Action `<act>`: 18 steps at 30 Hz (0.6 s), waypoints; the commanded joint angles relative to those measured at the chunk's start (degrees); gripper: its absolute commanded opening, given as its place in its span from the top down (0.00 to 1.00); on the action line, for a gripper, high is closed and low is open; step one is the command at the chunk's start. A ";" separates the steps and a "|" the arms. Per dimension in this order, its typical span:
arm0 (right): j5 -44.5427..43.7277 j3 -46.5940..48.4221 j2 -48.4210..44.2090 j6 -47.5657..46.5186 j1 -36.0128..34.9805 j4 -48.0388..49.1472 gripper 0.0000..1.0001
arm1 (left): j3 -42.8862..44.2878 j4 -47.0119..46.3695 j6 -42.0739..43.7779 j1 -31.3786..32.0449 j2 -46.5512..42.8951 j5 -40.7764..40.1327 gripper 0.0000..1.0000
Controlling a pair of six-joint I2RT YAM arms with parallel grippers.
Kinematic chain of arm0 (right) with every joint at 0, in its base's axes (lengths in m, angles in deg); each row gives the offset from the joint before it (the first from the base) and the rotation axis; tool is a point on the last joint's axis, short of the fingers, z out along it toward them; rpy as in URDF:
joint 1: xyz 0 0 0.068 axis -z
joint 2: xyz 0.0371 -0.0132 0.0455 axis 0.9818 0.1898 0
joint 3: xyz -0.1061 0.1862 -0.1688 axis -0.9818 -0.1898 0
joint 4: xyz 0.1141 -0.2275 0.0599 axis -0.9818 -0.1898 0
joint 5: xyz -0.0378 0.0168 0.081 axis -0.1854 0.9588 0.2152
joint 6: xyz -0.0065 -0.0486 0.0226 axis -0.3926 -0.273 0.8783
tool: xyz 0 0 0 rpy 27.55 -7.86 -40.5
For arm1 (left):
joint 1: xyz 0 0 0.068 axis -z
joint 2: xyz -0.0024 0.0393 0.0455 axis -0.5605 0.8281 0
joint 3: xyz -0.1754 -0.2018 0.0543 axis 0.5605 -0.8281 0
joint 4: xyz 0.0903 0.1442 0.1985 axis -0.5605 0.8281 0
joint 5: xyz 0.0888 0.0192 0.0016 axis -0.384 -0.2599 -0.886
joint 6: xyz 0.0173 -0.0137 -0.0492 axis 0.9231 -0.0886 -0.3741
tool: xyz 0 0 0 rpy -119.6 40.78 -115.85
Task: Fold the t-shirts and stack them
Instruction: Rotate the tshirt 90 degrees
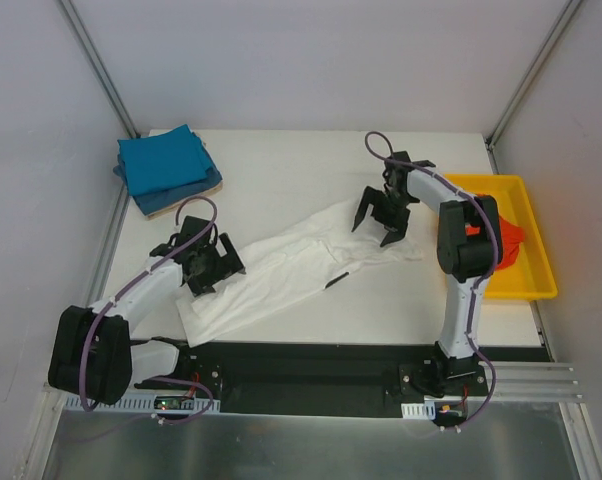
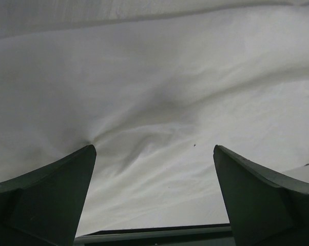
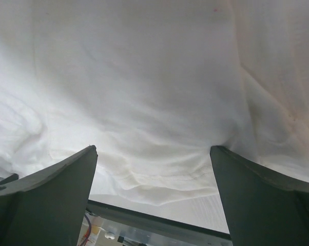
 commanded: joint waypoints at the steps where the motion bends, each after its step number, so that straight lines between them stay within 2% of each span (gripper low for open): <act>1: 1.74 9.62 9.02 -3.16 0.67 1.20 0.03 | -2.34 -1.12 -1.73 -0.53 -3.31 4.09 0.01; 8: 5.96 23.07 15.71 -1.49 0.32 1.72 0.04 | -11.38 -3.23 -5.06 0.61 -7.87 10.07 0.01; 11: 6.23 27.03 18.87 -2.54 -0.74 0.77 0.04 | -14.72 -4.63 -7.60 3.07 -10.42 11.74 0.01; 15: 5.44 39.66 24.76 -4.12 -1.62 -4.42 0.04 | -16.84 -6.30 -11.56 7.46 -14.29 11.66 0.01; 18: 5.43 42.33 26.96 -2.99 -1.36 -3.82 0.04 | -17.29 -9.29 -14.64 12.29 -15.97 10.52 0.01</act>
